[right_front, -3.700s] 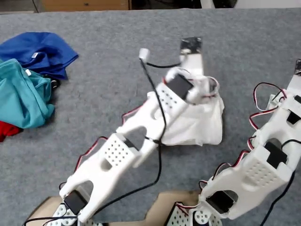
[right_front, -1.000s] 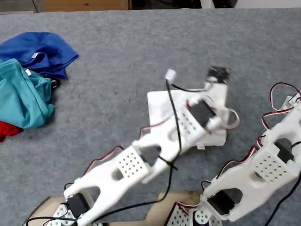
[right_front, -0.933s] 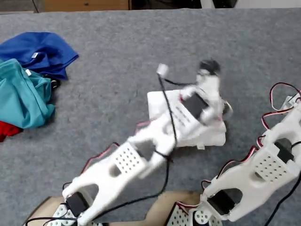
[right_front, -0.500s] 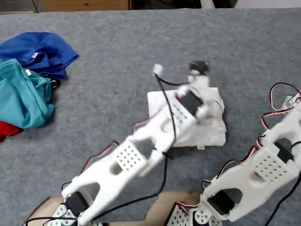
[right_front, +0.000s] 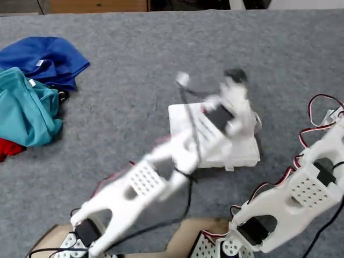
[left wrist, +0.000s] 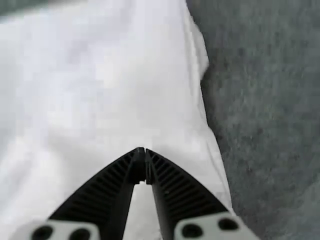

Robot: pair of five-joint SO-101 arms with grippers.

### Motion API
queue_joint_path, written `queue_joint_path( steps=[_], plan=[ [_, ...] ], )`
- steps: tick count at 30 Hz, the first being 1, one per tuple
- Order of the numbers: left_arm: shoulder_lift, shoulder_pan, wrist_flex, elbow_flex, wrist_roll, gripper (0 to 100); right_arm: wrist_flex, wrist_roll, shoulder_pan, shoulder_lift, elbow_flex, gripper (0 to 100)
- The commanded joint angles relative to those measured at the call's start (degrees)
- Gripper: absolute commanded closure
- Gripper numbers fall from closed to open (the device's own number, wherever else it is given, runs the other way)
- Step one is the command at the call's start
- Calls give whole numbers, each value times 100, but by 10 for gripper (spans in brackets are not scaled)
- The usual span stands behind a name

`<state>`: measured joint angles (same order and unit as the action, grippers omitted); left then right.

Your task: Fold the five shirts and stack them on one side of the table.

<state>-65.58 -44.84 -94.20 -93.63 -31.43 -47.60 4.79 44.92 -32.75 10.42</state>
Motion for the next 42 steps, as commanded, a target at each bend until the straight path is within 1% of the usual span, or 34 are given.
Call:
queue_joint_path(
  steps=[1, 4, 7, 12, 17, 19, 21, 26, 31, 36, 40, 42],
  plan=[
    [1059, 1099, -44, -167, 35, 982, -26, -18, 22, 13, 312, 986],
    [998, 1697, -44, -132, 35, 982, -26, -18, 22, 4, 312, 986],
    [523, 1969, -35, 185, 35, 982, -26, -9, -31, 4, 312, 986],
    [-409, 1960, -26, 343, 18, 982, -26, -9, -40, 4, 312, 986],
    [-1138, 1978, -70, -220, 35, 982, -26, 0, -75, 4, 303, 986],
    [-1253, 2004, -44, -229, 44, 982, -26, 0, -75, 4, 303, 986],
    [-1253, 2022, -44, -211, 70, 982, -26, 0, -75, 4, 303, 986],
    [-1262, 2022, -35, -211, 571, 982, -26, 0, -75, 4, 295, 986],
    [-1262, 2084, -35, -211, 563, 982, -35, 246, -154, 4, 268, 985],
    [-1270, 2180, -35, -211, 571, 982, -202, 281, -277, 4, 277, 984],
    [-1270, 2303, -70, -211, 571, 982, -334, 659, -409, 4, 268, 984],
    [-1270, 2374, -70, -211, 563, 982, -440, 668, -426, 4, 268, 984]
  ],
)
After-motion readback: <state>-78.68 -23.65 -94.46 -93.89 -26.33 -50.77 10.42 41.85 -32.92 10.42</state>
